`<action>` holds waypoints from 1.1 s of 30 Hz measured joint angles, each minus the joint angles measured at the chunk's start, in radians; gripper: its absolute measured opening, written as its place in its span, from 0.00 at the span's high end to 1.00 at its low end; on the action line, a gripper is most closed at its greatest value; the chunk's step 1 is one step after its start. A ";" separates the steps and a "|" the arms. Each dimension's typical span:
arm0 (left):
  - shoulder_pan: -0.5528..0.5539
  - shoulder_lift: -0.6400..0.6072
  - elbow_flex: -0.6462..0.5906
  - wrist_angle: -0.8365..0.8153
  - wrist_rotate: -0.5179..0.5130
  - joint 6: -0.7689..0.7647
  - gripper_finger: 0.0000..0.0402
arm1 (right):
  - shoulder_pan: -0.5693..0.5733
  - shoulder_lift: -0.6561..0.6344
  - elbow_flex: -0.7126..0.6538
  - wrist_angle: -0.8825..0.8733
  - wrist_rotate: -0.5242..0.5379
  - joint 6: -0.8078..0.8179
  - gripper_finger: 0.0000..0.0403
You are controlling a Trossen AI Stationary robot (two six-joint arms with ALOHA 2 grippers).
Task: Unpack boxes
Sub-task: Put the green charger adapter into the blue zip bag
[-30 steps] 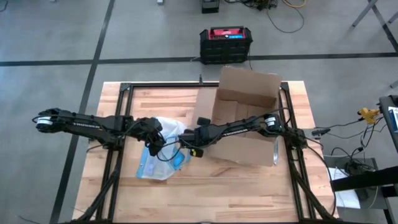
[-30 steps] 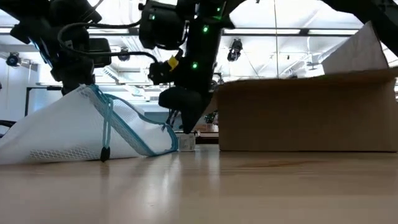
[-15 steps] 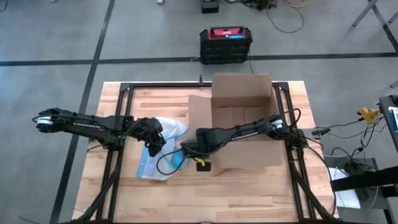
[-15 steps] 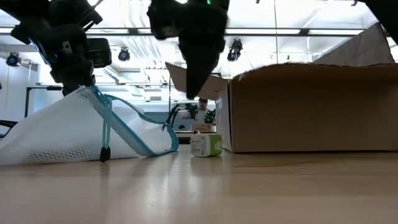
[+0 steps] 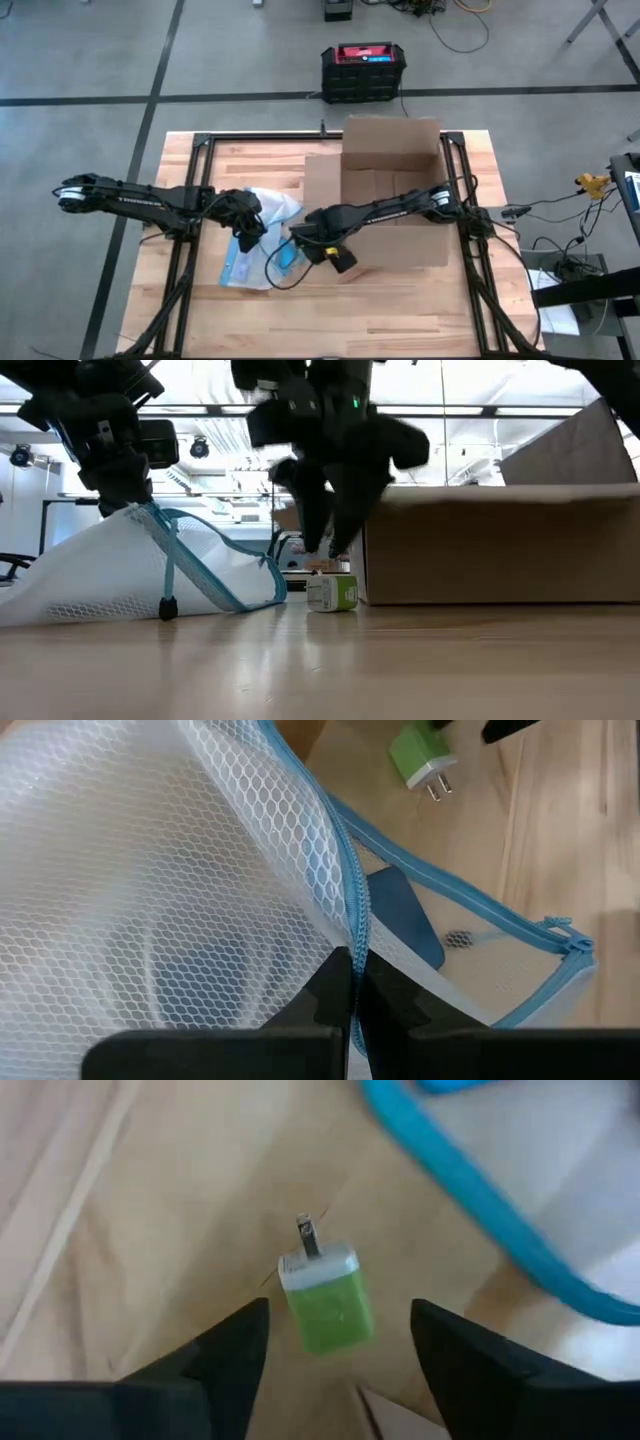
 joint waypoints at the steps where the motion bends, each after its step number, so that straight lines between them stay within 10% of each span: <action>1: 0.000 0.000 0.000 0.006 0.000 -0.006 1.00 | -0.006 0.001 -0.007 -0.001 -0.016 -0.010 0.38; 8: 0.000 0.002 0.000 0.069 -0.005 -0.044 1.00 | -0.010 0.013 -0.061 0.066 -0.068 -0.111 0.37; 17: 0.000 0.002 0.000 0.098 -0.008 -0.068 1.00 | -0.008 0.012 -0.120 0.116 -0.015 -0.094 0.60; 33: -0.067 0.002 0.014 0.107 0.048 -0.035 1.00 | -0.002 0.011 0.010 0.265 -0.020 0.309 0.71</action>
